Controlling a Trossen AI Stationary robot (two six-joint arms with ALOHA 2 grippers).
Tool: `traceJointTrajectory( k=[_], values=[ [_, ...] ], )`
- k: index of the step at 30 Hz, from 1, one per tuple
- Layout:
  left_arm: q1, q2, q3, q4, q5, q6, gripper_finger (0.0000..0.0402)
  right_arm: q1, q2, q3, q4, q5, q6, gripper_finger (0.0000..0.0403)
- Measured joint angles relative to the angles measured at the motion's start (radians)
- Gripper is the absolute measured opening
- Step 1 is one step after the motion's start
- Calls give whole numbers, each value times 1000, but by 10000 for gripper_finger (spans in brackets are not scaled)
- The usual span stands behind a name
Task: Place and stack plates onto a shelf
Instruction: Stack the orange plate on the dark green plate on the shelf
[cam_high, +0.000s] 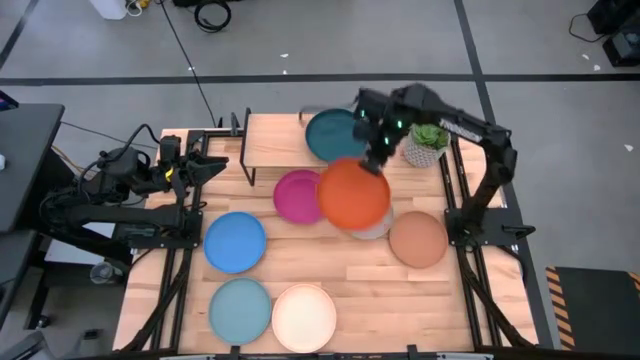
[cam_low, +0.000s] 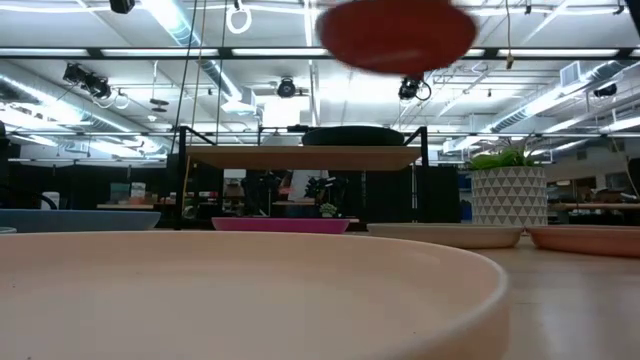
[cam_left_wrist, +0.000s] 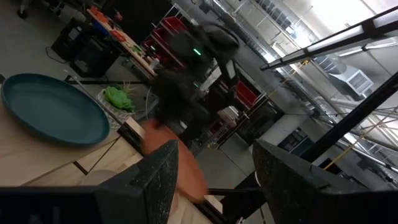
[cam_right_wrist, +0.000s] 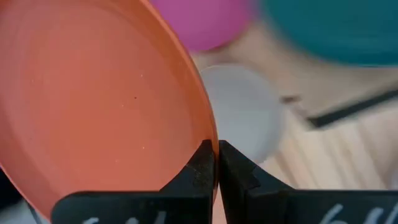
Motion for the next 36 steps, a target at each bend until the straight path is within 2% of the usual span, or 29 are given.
traceJointTrajectory(
  k=[6,12,16,20,26,32,36],
  values=[
    [0,0,5,-6,0,1,215,-184,73,101,25,10,81,13],
    [0,42,89,-76,-17,57,215,-274,181,291,26,78,91,13],
    [0,90,176,-172,-35,106,215,-319,288,369,7,34,84,13],
    [0,137,269,-278,-37,122,215,-349,367,393,4,3,70,13],
    [0,172,373,-386,-38,125,215,-377,407,395,3,22,53,20],
    [0,170,388,-395,-36,138,215,-391,405,396,-7,30,20,19],
    [0,183,388,-405,-4,166,215,-391,405,396,-8,30,-4,48]
  ],
)
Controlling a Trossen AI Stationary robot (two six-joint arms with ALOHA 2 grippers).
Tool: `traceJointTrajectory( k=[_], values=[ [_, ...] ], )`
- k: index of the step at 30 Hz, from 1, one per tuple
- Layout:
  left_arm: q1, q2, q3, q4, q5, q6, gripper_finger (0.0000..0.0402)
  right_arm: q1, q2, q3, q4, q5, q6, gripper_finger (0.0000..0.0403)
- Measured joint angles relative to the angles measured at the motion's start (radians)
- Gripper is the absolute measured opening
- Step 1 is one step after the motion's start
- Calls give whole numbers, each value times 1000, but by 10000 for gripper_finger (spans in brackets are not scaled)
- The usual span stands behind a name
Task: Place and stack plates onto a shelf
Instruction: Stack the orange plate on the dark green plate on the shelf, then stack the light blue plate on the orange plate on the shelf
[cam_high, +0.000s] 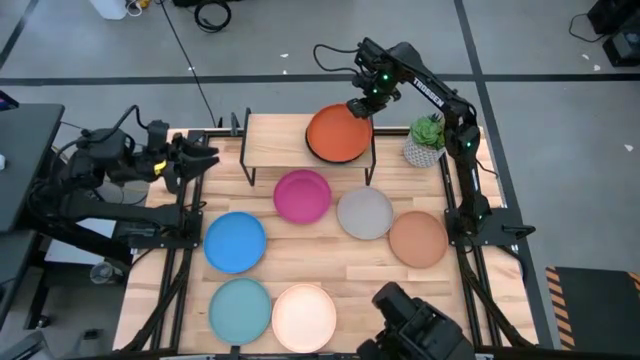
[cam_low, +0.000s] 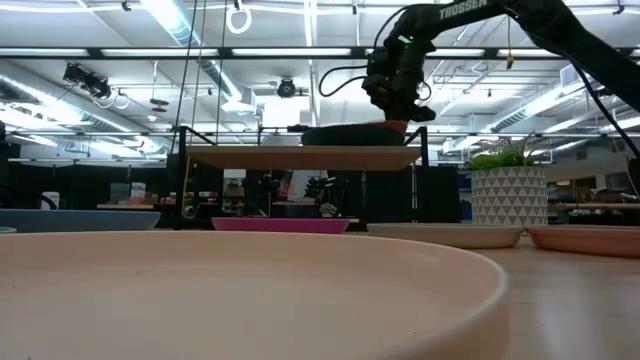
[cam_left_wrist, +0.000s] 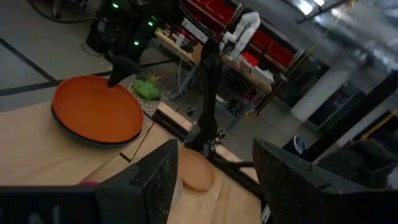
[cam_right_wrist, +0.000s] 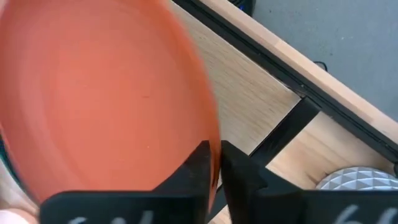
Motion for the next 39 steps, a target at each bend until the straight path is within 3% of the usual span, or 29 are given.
traceJointTrajectory(
  k=[6,10,14,20,29,34,39],
  values=[
    [0,26,0,-29,6,19,215,-5,-2,3,-25,-13,-12,130],
    [0,34,0,-31,82,21,215,-33,-58,18,-26,-57,1,164],
    [-1,88,0,-140,219,-1,215,-21,-168,26,-35,13,-18,168],
    [-7,243,0,-327,392,3,215,86,-316,24,-33,124,-56,168],
    [-50,482,-3,-611,284,75,215,306,-445,23,-19,162,-39,168],
    [-50,570,-50,-550,304,156,215,450,-480,23,31,170,-60,167],
    [-8,611,-166,-387,373,188,214,599,-498,16,68,276,-33,167]
  ],
)
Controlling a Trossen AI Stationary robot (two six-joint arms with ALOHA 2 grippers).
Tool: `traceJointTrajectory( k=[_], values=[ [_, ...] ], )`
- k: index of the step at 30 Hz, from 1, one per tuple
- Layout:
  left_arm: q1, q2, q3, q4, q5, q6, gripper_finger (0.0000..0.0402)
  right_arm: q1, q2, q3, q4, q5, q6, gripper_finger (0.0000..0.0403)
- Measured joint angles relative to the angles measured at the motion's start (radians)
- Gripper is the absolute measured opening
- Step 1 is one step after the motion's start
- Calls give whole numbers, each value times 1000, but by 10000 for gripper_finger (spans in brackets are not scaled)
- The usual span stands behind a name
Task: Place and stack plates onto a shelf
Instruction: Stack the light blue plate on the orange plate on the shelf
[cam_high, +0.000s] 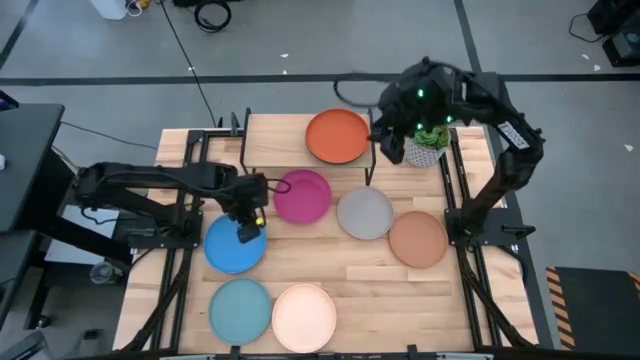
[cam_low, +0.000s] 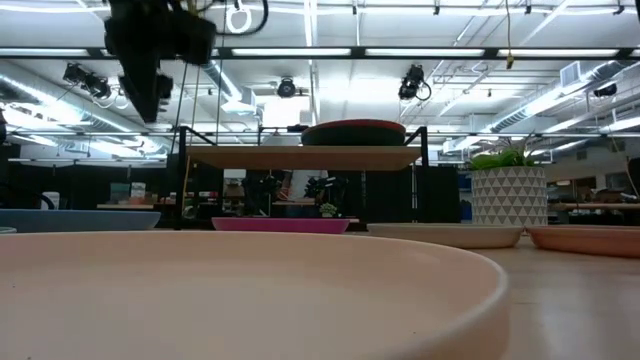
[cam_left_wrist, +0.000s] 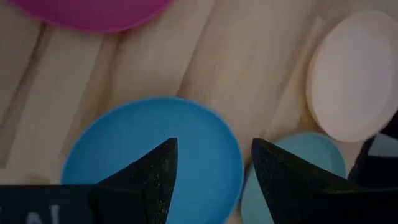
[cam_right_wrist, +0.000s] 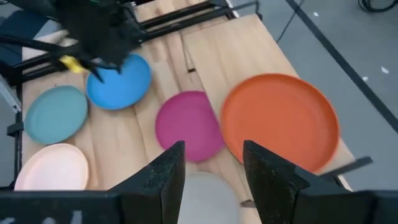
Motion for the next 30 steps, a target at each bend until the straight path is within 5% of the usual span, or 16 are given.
traceJointTrajectory(
  k=[11,21,30],
  values=[
    [247,-56,-214,36,81,-10,185,266,-109,-333,191,174,102,167],
    [332,-56,-268,-90,-56,52,176,292,-228,-736,509,154,238,168],
    [336,-55,-375,-61,-70,32,176,298,-234,-808,617,109,241,168]
  ],
)
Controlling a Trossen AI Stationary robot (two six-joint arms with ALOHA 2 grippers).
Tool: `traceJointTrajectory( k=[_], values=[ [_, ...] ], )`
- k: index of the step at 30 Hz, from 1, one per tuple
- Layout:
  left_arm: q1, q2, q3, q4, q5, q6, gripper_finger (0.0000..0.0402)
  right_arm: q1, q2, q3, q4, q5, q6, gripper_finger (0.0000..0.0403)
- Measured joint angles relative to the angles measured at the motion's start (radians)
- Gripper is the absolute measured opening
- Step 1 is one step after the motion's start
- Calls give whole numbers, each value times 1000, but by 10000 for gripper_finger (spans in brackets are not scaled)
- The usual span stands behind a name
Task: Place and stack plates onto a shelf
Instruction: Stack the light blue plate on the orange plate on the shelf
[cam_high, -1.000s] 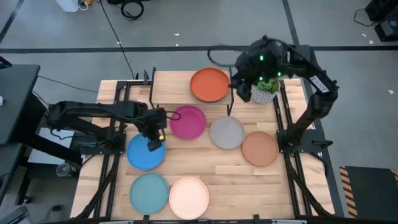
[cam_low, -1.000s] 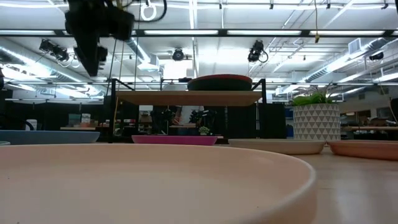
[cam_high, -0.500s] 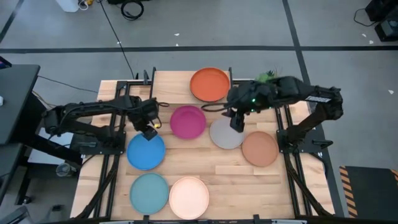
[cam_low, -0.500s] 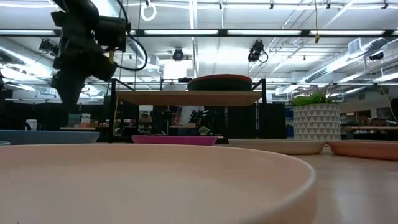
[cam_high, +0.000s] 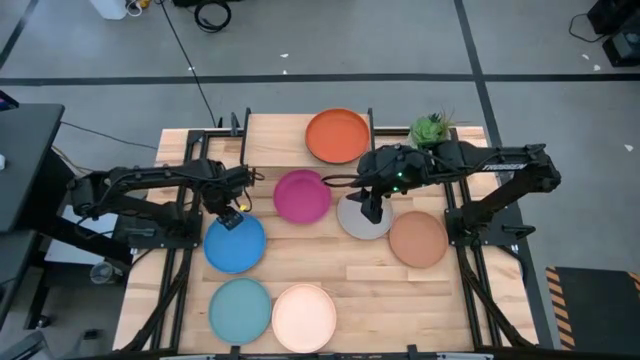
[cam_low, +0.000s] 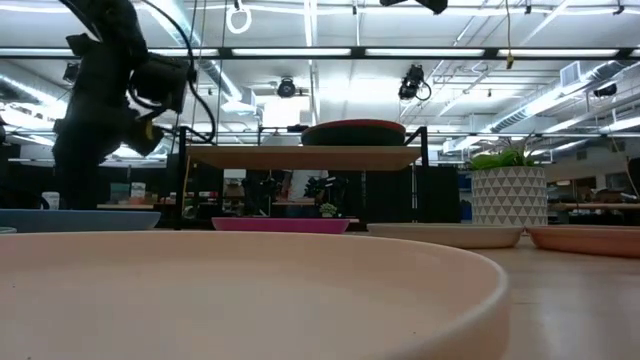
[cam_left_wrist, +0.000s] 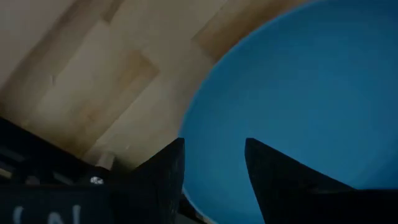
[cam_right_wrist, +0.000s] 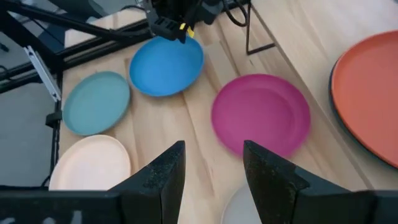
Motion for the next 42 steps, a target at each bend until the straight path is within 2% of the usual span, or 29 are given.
traceJointTrajectory(
  k=[10,13,21,25,31,34,37,42],
  values=[
    [0,0,-42,18,-47,-10,176,22,5,0,3,0,-1,168],
    [7,0,-67,50,-23,-11,176,22,5,0,2,0,-1,168],
    [22,0,-143,101,10,-142,176,41,5,0,2,0,0,167],
    [14,0,-146,116,35,-142,170,47,5,0,2,0,0,168],
    [2,0,-147,116,50,-142,120,47,5,0,3,0,-1,168],
    [2,0,-147,116,64,-141,71,47,5,0,3,0,-1,168],
    [2,-2,-147,118,121,-122,19,47,5,0,3,0,-4,167],
    [2,-47,-142,116,195,-124,14,45,5,0,-9,0,-13,168]
  ],
)
